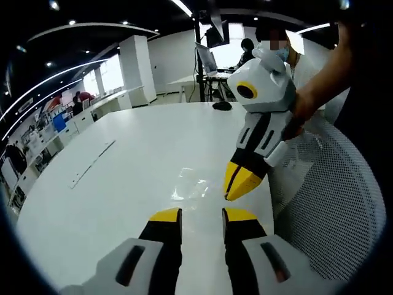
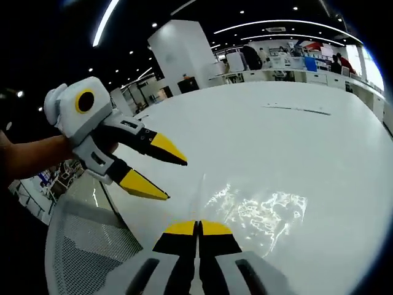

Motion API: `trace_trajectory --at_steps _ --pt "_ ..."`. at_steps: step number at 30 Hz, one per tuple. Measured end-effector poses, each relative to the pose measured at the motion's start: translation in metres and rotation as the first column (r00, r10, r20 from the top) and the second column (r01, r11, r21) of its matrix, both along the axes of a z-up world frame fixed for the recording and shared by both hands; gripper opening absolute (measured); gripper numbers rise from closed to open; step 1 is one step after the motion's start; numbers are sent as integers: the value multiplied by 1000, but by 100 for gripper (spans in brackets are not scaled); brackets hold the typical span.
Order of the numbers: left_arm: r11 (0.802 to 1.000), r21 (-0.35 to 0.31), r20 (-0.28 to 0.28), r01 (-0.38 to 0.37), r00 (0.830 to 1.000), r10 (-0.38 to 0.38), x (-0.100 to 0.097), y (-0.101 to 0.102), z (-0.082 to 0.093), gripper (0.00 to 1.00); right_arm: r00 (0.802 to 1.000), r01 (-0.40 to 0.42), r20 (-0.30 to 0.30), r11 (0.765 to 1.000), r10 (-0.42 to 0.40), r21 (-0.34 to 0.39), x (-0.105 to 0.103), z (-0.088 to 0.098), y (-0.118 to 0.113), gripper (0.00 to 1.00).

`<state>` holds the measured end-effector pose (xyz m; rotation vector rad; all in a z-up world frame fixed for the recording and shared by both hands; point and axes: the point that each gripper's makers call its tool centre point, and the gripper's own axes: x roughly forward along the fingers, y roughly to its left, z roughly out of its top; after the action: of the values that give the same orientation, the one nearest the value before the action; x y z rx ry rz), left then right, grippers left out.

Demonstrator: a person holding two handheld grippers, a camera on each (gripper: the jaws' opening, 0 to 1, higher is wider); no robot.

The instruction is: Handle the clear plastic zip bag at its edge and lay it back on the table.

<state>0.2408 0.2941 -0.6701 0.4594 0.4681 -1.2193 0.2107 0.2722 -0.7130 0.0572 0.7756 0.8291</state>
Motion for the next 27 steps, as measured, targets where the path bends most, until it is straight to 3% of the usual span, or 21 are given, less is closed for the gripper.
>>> trace_trajectory --at_steps 13,27 --pt "982 110 27 156 987 -160 1 -4 -4 23 996 -84 23 995 85 -51 -6 0 5 0" --pt "924 233 -5 305 950 -312 -7 -2 -25 20 982 -169 60 978 177 -122 -16 1 9 0"
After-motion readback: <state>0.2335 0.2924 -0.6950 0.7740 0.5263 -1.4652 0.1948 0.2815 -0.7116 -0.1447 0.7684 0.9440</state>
